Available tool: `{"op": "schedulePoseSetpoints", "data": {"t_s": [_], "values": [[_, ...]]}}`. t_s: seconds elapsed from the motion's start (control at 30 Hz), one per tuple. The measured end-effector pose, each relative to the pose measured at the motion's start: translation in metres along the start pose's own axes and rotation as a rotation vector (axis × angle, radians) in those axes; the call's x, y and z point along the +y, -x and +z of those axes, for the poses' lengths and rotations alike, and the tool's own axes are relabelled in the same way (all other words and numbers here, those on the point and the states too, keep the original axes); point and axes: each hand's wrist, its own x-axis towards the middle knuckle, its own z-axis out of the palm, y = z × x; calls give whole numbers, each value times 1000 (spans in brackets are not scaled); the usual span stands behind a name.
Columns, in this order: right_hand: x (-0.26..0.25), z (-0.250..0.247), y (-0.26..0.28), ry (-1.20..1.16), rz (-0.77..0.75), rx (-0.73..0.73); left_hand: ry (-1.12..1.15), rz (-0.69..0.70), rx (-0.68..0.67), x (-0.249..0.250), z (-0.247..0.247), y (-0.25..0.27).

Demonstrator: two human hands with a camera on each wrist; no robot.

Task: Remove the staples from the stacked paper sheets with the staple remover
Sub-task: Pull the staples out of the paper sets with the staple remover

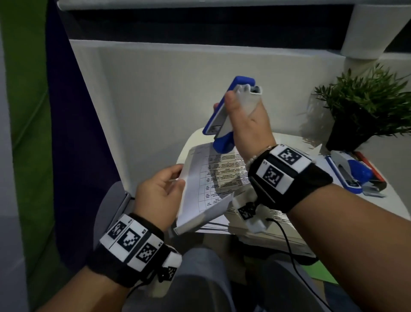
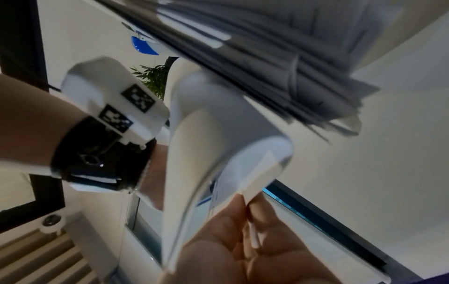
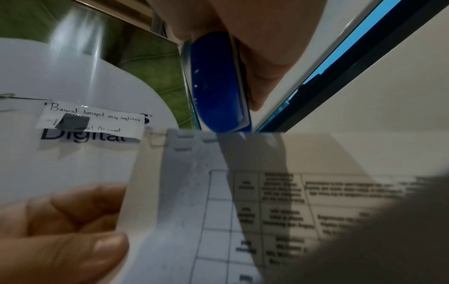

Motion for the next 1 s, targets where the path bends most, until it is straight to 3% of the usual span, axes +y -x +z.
{"op": "schedulePoseSetpoints", "data": {"t_s": [0.1, 0.57, 0.87, 1.0], "values": [[3, 5, 0, -14, 14, -49, 58, 13, 6, 3, 0, 2], [5, 13, 2, -42, -104, -3, 31, 62, 18, 6, 1, 10], [2, 11, 5, -53, -29, -60, -1, 59, 28, 2, 0, 8], [-9, 0, 3, -198, 40, 117, 129, -59, 87, -10, -3, -4]]}}
